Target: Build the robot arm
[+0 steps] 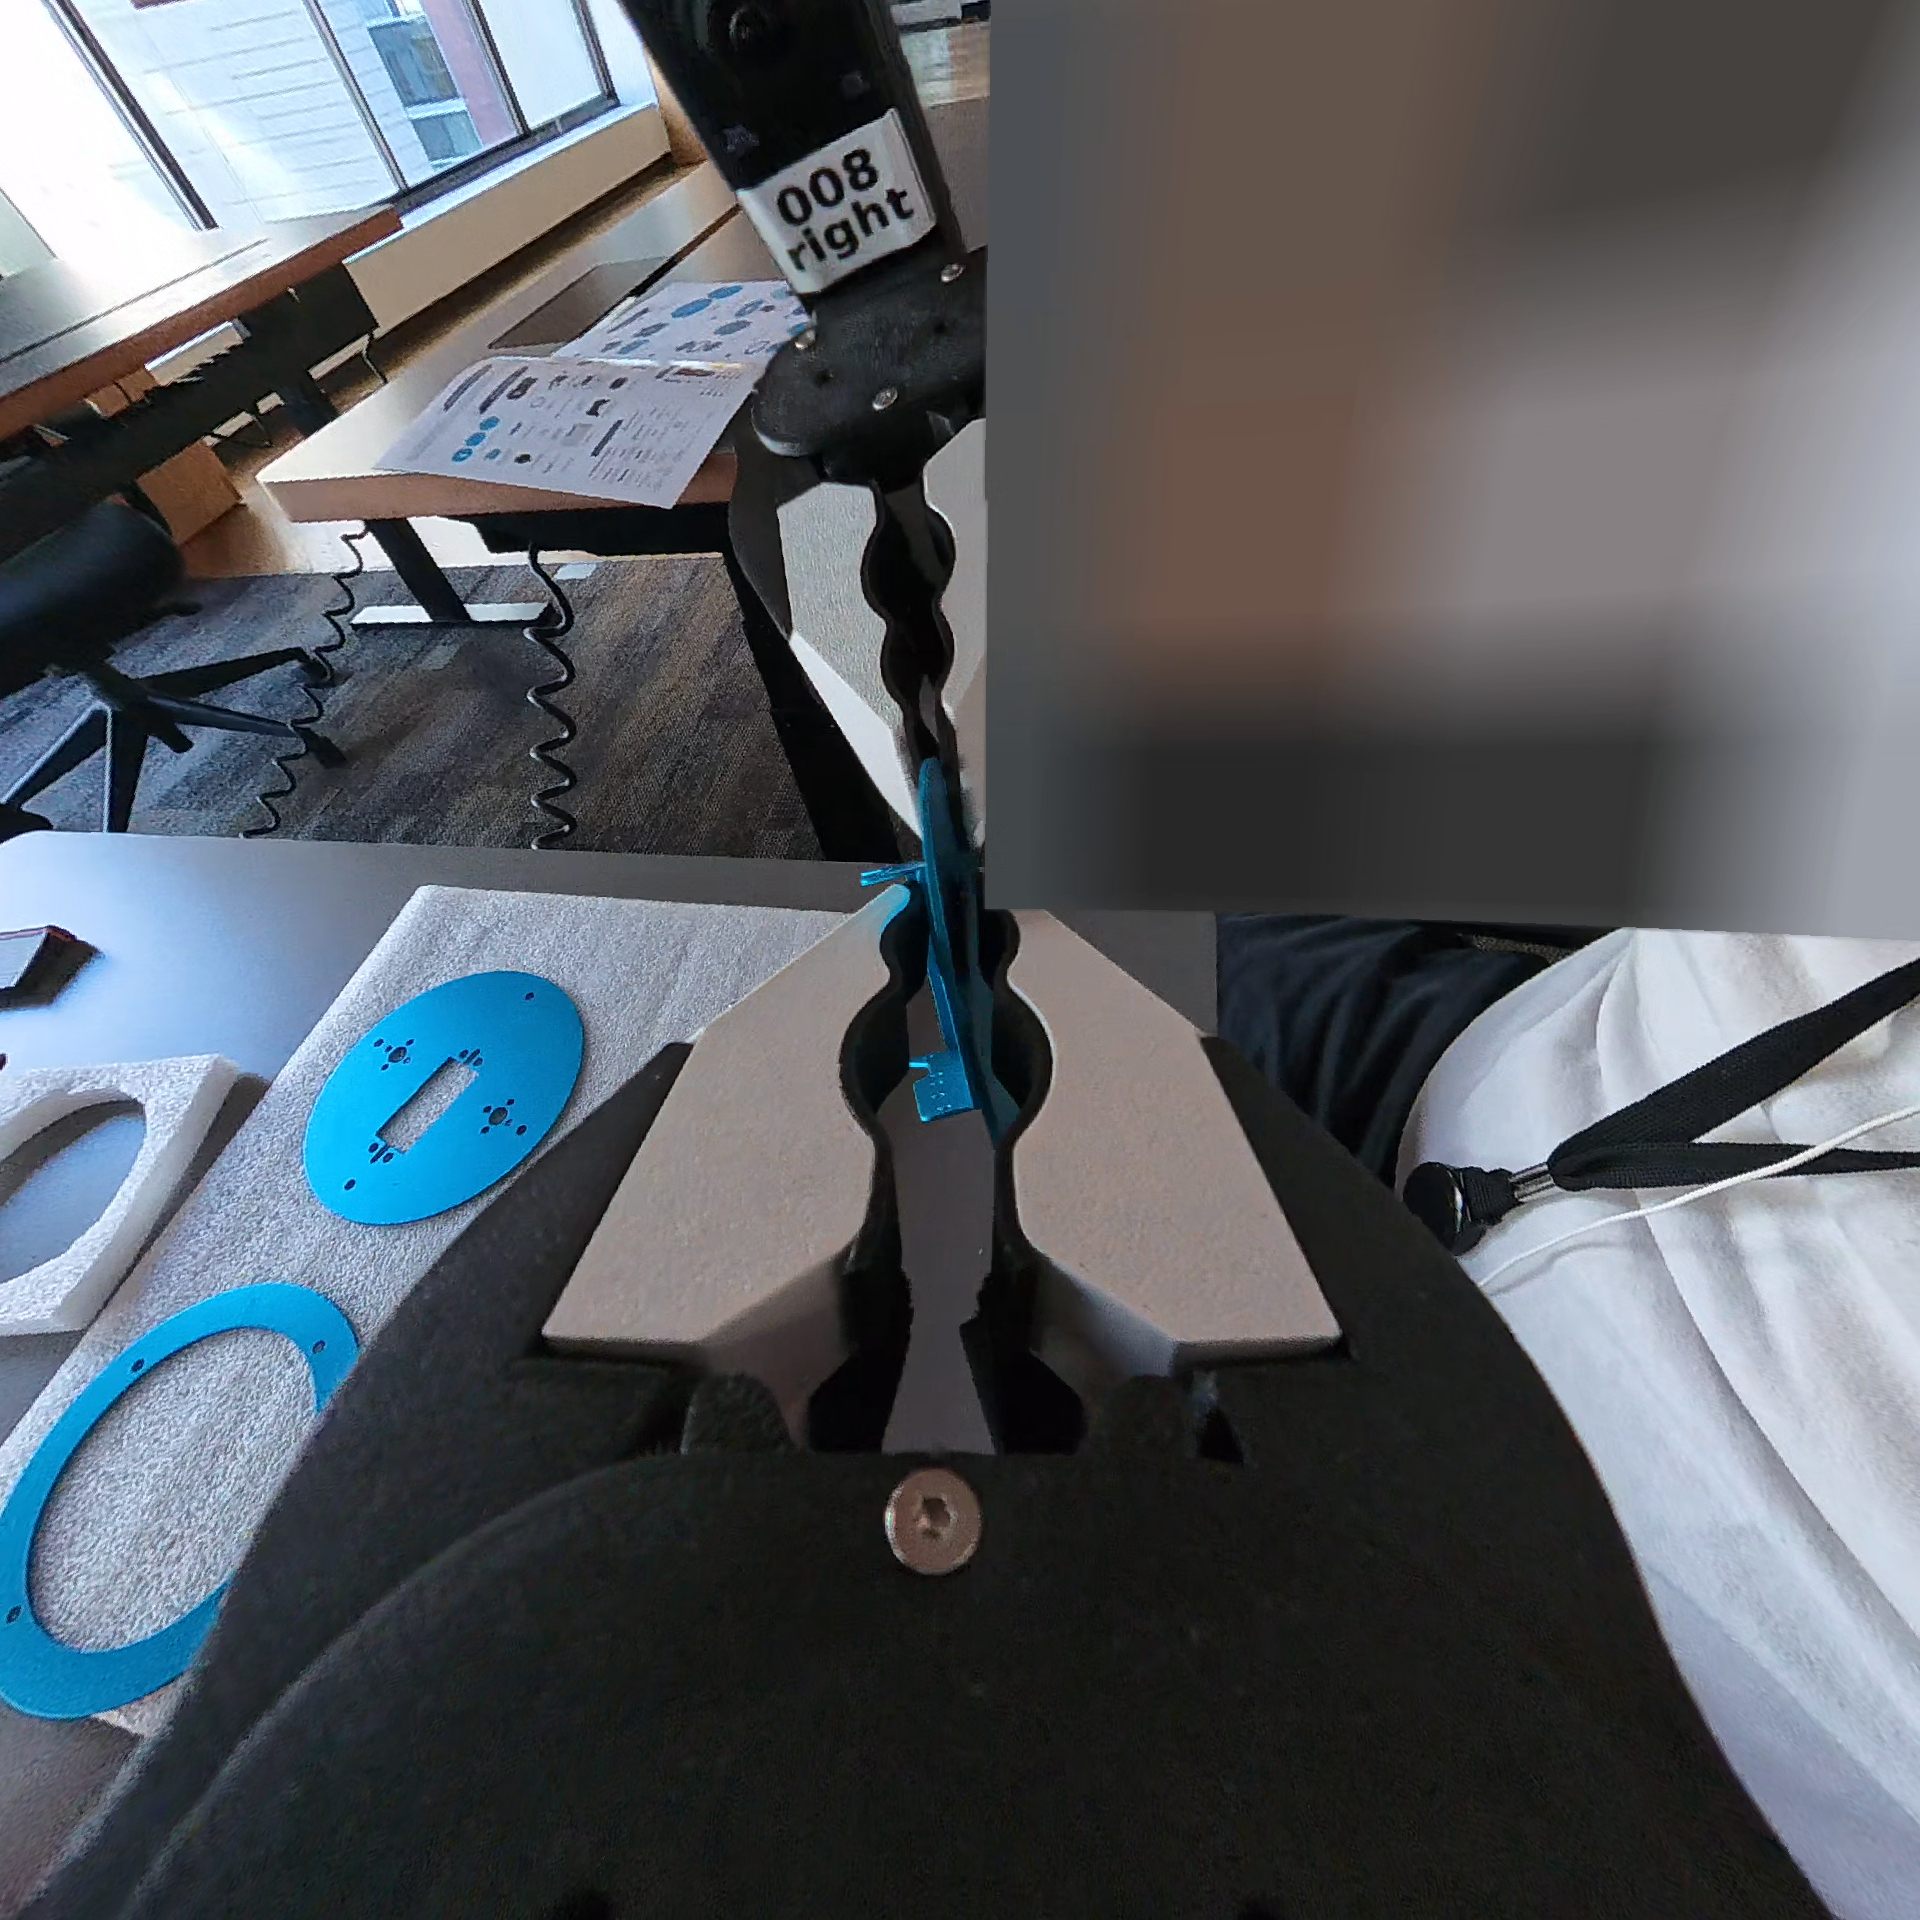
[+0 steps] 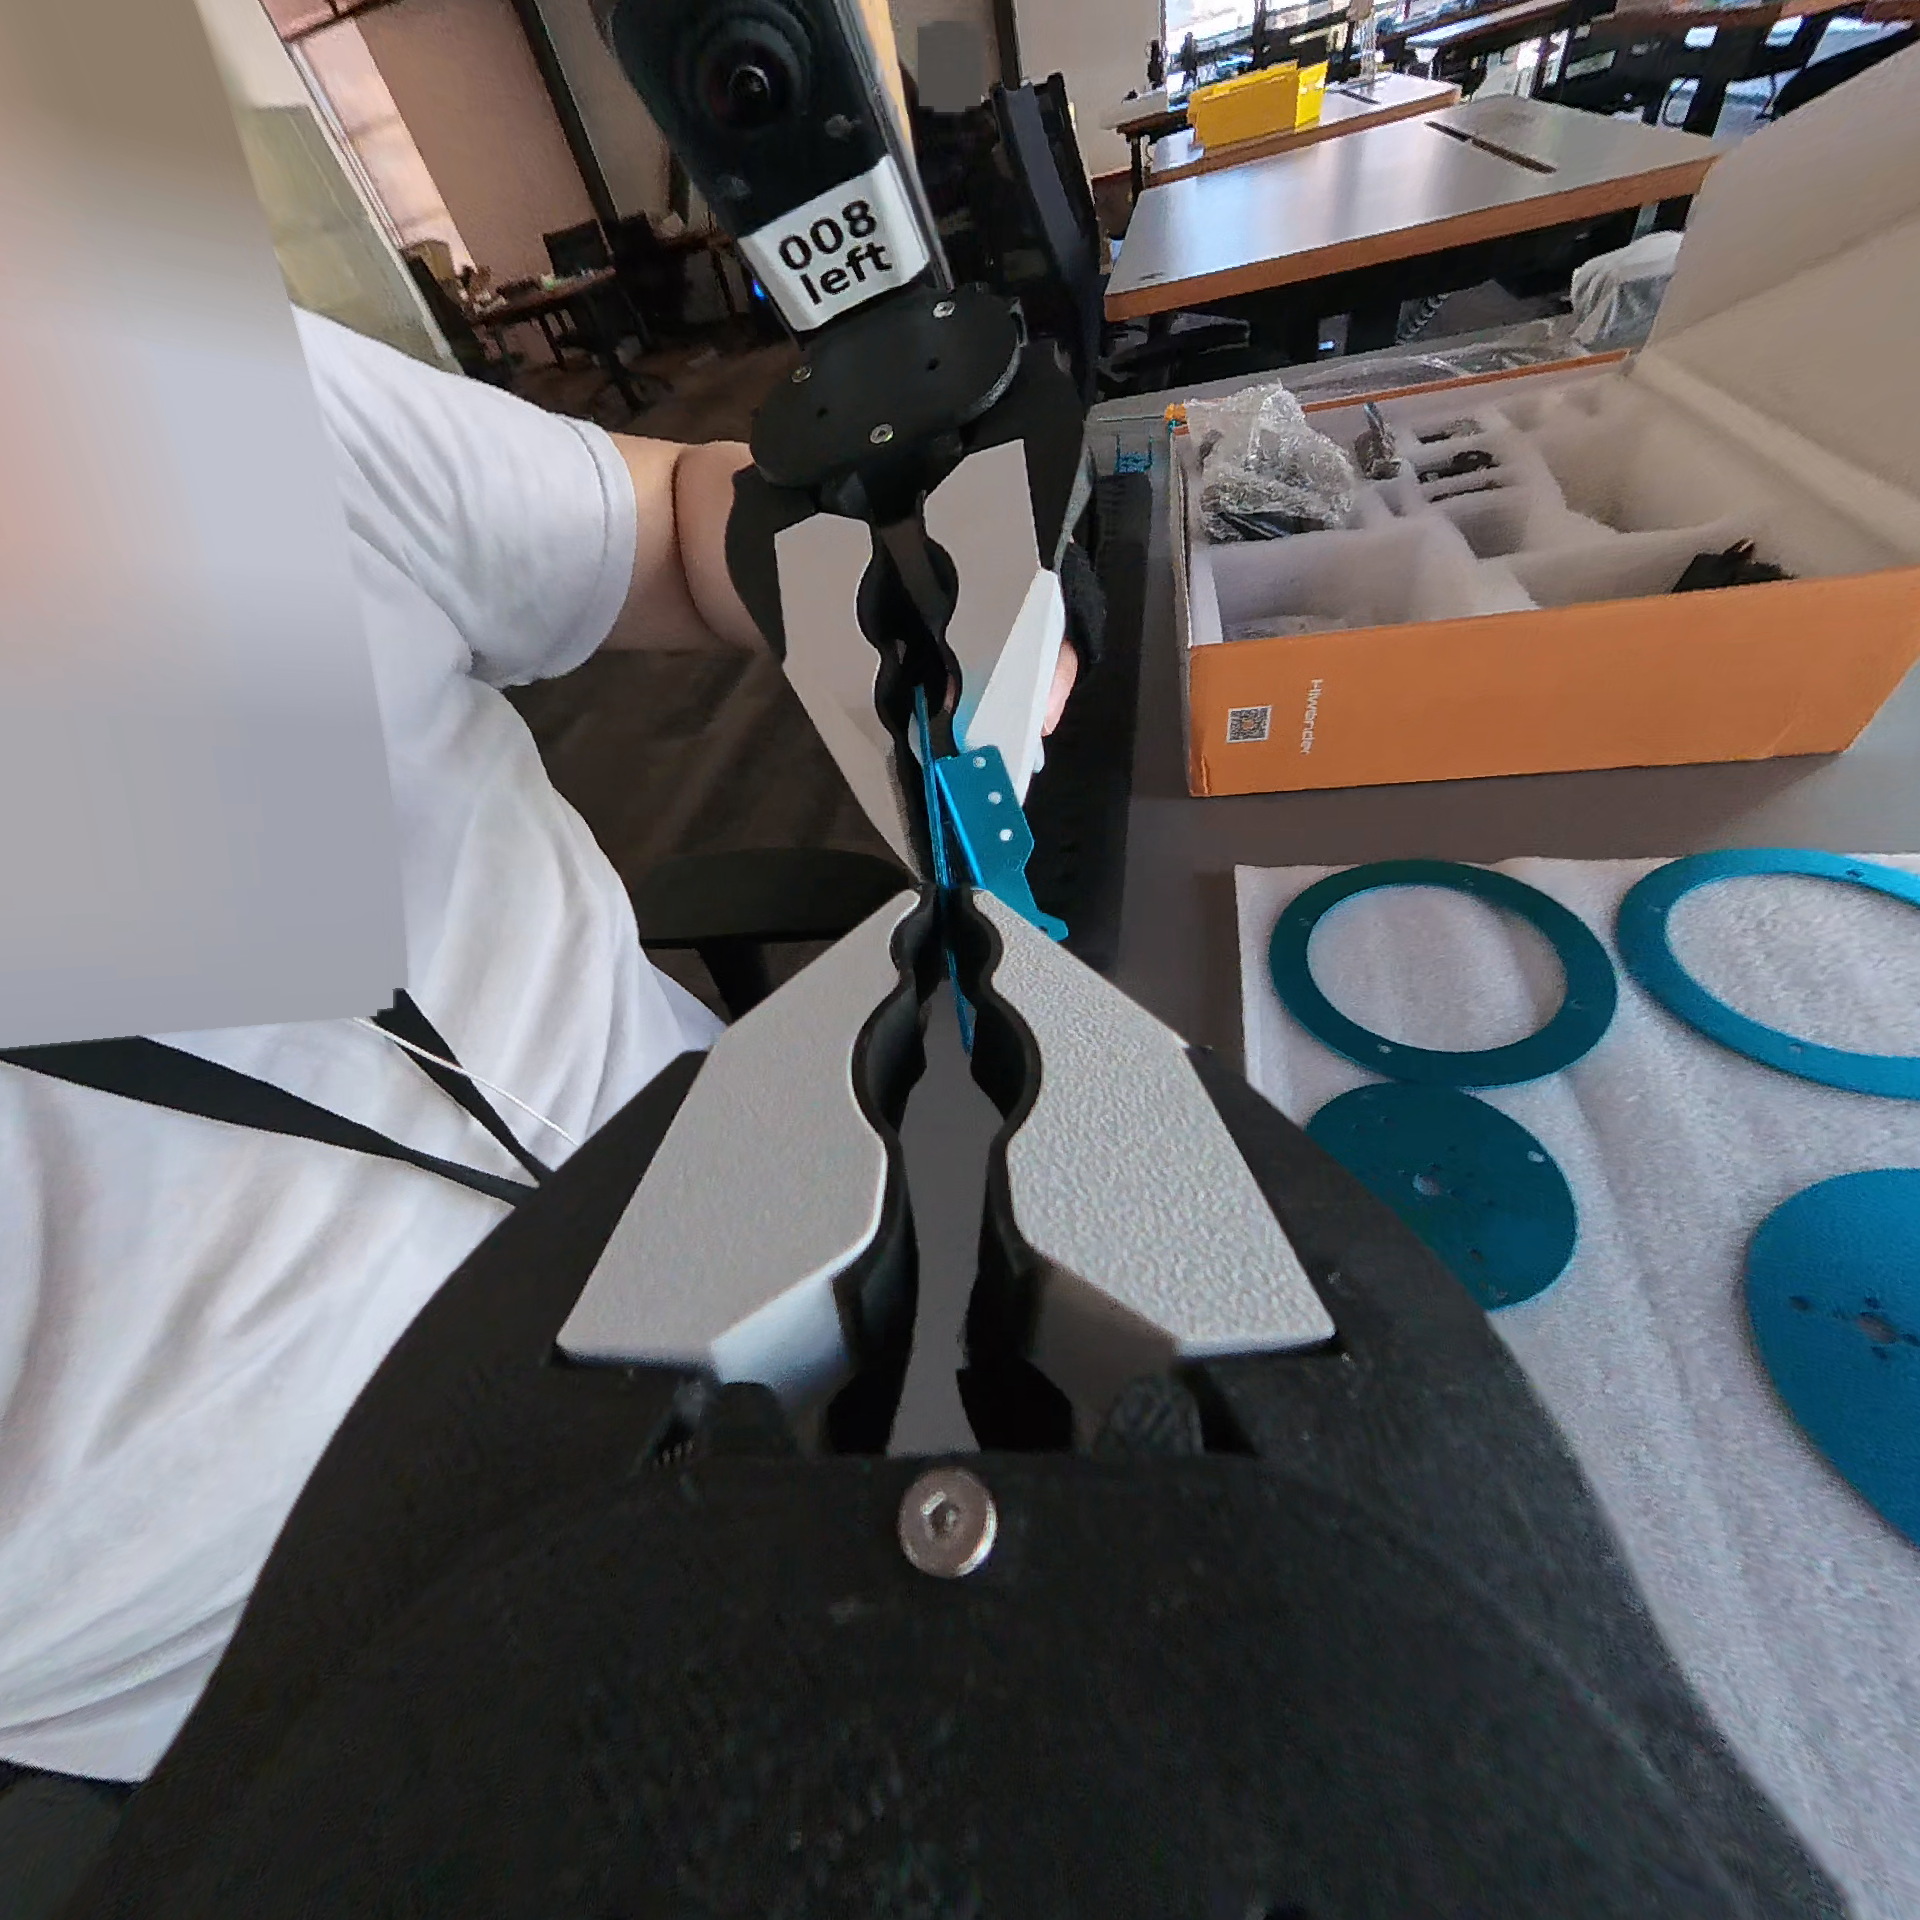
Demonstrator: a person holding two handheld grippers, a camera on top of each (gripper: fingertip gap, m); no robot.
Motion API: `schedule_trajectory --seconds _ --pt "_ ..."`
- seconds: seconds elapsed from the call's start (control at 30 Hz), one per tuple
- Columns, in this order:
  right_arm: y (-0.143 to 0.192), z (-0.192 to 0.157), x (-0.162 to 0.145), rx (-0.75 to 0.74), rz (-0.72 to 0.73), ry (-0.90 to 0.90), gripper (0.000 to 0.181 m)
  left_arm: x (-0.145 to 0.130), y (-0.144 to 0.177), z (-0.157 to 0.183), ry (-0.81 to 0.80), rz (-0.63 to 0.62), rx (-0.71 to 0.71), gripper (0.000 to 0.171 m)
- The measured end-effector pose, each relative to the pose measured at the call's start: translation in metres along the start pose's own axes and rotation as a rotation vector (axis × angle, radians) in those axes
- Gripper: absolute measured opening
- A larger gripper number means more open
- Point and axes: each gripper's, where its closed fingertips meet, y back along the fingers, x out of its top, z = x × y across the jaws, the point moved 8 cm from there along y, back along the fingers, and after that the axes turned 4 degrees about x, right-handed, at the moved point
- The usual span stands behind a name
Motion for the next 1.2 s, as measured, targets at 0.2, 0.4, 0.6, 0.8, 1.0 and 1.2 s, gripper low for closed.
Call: schedule_trajectory --seconds 0.2,0.4,0.6,0.8,1.0,1.2 --pt "0.003 0.001 -0.001 0.021 0.03 -0.01 0.0 0.003 -0.001 0.001 0.005 -0.007 -0.037 0.013" --pt "0.005 0.002 -0.002 0.036 0.054 -0.035 0.0 0.004 -0.002 -0.001 -0.016 -0.002 -0.017 0.006" --pt "0.009 0.003 -0.001 0.067 0.097 -0.063 0.0 0.007 -0.002 -0.002 -0.021 0.011 -0.018 0.007" --pt "0.008 -0.008 0.001 0.005 0.1 0.197 0.0 0.01 0.002 0.006 -0.191 0.045 0.028 0.006" --pt "0.009 -0.039 0.008 -0.112 0.072 0.68 0.0 0.023 0.008 0.03 -0.636 0.07 0.147 0.006" --pt "0.008 -0.054 0.007 -0.151 0.076 0.873 0.0 0.033 0.011 0.04 -0.757 0.035 0.096 0.009"
